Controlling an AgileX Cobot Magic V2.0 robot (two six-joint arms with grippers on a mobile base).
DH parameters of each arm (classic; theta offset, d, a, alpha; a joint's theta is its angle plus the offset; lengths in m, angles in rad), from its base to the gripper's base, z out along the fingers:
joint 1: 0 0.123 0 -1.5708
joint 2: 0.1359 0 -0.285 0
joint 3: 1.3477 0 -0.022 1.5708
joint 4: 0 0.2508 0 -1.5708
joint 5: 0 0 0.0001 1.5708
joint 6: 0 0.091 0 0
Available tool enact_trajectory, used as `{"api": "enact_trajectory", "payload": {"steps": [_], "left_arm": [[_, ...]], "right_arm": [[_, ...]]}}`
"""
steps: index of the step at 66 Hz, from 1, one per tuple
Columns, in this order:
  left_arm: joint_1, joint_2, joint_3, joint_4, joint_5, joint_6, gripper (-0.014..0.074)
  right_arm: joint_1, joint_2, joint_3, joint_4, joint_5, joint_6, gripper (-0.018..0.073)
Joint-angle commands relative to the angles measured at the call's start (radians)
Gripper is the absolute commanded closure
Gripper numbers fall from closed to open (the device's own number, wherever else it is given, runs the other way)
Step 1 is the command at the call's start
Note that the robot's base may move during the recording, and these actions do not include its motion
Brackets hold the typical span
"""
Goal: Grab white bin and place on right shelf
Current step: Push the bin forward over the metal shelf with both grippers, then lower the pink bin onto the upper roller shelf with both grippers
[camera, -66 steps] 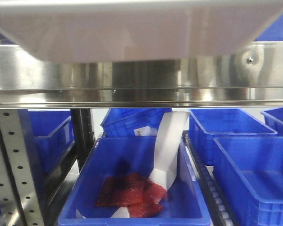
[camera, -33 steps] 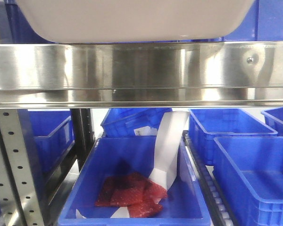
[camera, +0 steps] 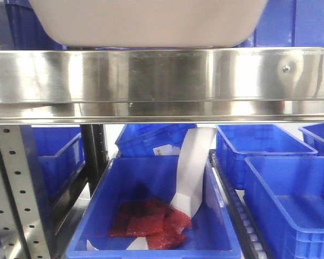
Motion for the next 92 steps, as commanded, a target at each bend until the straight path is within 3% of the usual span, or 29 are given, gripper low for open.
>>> {"api": "enact_trajectory", "payload": {"steps": [1,34,38,48,55,67,86,92], "left_arm": [[-0.031,-0.020,-0.039,-0.138,0.047,0.009,0.0354],[-0.031,0.003,-0.039,-0.123,-0.028,0.033,0.0296],[-0.031,0.003,-0.039,-0.119,-0.037,0.033,0.0282],[-0.031,0.003,-0.039,-0.107,-0.066,0.036,0.0164],[-0.031,0.003,-0.039,-0.063,-0.085,0.036,0.0098],[-0.010,0.003,-0.039,-0.044,-0.099,0.036,0.0100],[0.034,0.003,-0.039,-0.042,-0.099,0.036,0.0104],[0.034,0.003,-0.039,-0.042,-0.096,0.036,0.0160]], "right_arm": [[0.025,-0.013,-0.058,0.136,0.065,-0.007,0.0173],[0.025,0.086,-0.094,0.148,0.016,-0.007,0.0166],[0.025,0.094,-0.094,0.148,0.015,-0.007,0.0134],[0.025,0.103,-0.094,0.144,0.005,-0.008,-0.0061],[0.023,0.103,-0.094,0.134,-0.010,-0.008,-0.0047],[-0.011,0.103,-0.094,0.119,-0.072,-0.008,-0.0048],[-0.086,0.103,-0.094,0.115,-0.016,-0.008,-0.0048],[-0.086,0.103,-0.094,0.093,-0.015,-0.008,-0.0046]]}}
